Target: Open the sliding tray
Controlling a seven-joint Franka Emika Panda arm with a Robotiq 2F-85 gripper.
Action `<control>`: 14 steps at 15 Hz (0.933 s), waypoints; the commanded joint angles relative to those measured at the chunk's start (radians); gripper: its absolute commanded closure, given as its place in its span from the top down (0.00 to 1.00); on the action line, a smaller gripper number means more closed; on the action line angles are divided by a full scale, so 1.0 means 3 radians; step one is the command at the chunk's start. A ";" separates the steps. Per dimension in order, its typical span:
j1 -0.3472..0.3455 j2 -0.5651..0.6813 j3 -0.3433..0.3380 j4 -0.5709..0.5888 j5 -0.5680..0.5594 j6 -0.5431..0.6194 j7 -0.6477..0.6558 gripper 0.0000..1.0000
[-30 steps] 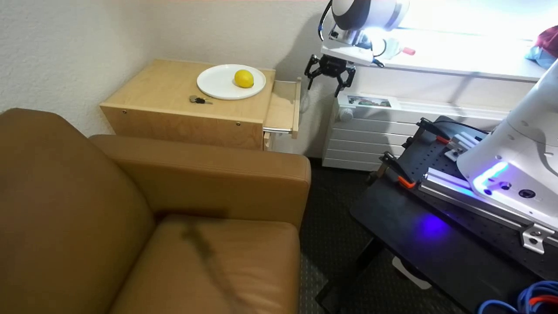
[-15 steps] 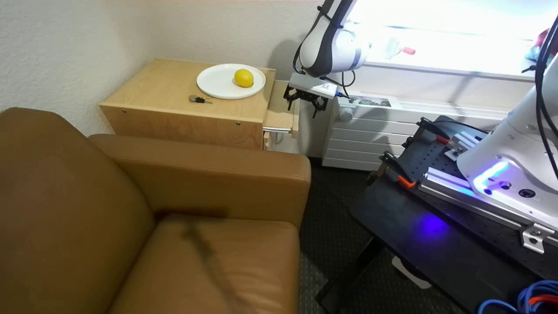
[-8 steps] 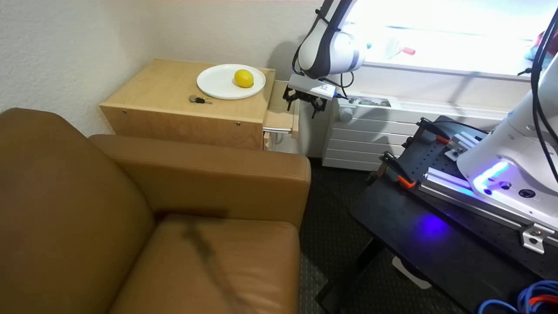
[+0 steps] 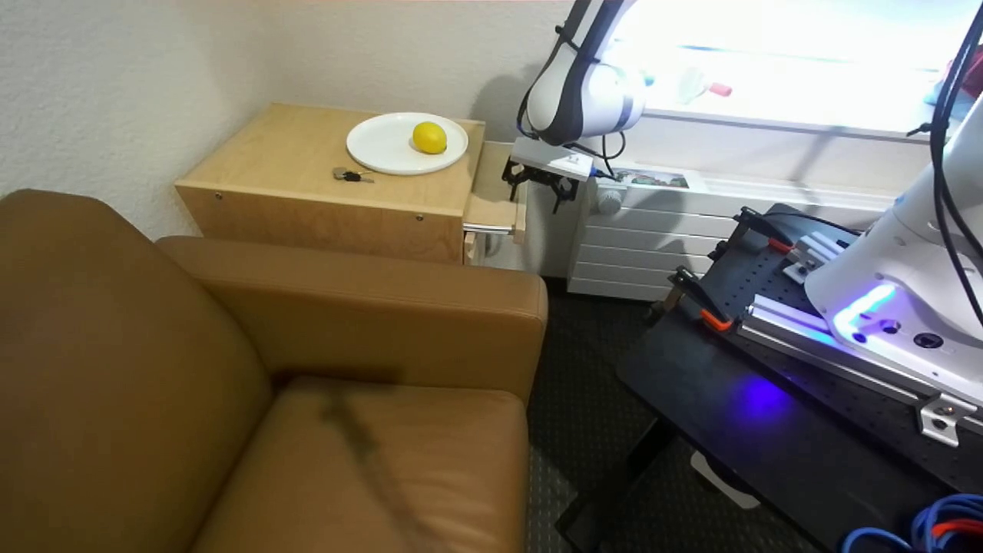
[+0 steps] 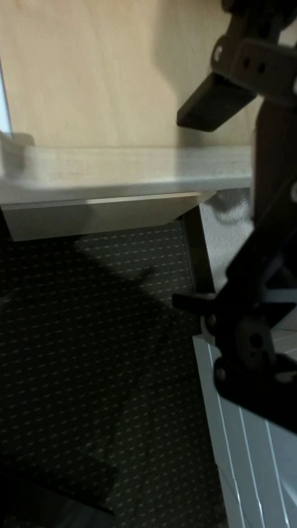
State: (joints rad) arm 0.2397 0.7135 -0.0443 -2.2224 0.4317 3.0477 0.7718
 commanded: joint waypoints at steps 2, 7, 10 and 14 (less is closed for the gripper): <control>0.0097 0.0086 -0.0117 0.0079 -0.0058 -0.0130 0.0094 1.00; 0.0272 -0.0003 -0.0381 0.0035 -0.0109 -0.0384 0.0311 1.00; 0.0192 -0.0104 -0.0484 -0.0011 -0.0192 -0.0618 0.0455 1.00; -0.0116 -0.0102 -0.0519 -0.0006 -0.0179 -0.0730 0.0510 1.00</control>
State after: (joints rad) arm 0.2783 0.7040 -0.2003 -2.2095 0.3973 2.8737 0.9045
